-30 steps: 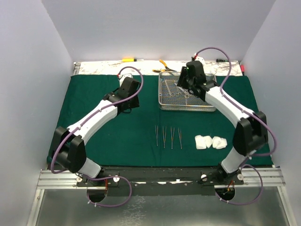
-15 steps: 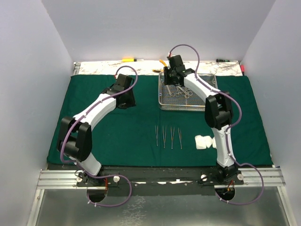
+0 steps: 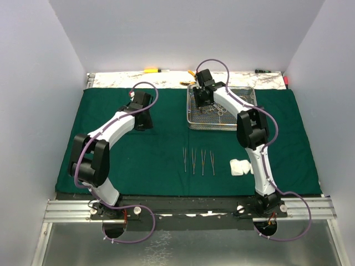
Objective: Open and lay out the surgical kit
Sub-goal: Pick up the medical item from the container.
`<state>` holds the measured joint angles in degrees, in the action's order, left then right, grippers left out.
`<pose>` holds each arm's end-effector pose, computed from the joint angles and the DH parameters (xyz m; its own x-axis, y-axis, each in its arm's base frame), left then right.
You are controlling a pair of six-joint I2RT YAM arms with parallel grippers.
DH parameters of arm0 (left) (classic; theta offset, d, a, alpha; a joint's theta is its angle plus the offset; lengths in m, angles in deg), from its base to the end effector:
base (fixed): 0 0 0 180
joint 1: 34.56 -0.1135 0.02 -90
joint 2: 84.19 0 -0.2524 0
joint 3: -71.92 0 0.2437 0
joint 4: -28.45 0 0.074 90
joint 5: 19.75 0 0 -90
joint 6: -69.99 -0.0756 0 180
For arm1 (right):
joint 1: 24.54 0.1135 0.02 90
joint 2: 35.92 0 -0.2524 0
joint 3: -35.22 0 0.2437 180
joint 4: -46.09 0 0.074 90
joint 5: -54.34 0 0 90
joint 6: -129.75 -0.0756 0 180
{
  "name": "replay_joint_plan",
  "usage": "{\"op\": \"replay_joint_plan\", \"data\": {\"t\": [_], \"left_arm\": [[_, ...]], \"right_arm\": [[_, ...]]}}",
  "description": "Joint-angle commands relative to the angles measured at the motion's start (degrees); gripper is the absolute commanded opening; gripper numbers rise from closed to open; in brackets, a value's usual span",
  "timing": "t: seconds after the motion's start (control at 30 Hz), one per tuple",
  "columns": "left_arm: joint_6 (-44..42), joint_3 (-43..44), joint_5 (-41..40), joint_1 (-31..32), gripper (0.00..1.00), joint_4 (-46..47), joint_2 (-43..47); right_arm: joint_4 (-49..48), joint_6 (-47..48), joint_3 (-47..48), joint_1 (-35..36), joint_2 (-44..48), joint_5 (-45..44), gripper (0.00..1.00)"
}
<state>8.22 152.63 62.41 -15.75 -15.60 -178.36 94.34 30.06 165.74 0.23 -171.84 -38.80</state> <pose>0.3397 -0.1048 0.1829 -0.8217 -0.2151 -0.5277 -0.1574 0.9757 -0.1527 0.4853 0.2194 0.1458 -0.7863 -0.1777 -0.5917 -0.2602 0.9639 0.0563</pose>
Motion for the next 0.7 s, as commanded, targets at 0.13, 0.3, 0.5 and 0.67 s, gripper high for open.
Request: {"op": "replay_joint_plan", "data": {"t": [0.13, 0.3, 0.5, 0.67], "left_arm": [[-1.2, -4.5, -4.6, -2.5, 0.35, 2.1, 0.7], [-1.2, -5.3, -4.0, -3.4, 0.34, 2.3, 0.5], [-1.1, -6.3, -4.7, -4.2, 0.34, 2.3, 2.1], [2.6, -8.9, -9.7, -5.5, 0.34, 2.3, 6.2]], "right_arm": [[5.4, 3.6, 4.5, 0.2, -5.1, 1.8, 0.35], [8.7, 3.7, 7.2, 0.1, -8.1, 0.6, 0.34], [11.3, 2.8, 6.3, 0.0, -9.7, 4.6, 0.25], [13.8, 1.5, 5.1, -0.2, -10.9, 7.9, 0.24]]}}
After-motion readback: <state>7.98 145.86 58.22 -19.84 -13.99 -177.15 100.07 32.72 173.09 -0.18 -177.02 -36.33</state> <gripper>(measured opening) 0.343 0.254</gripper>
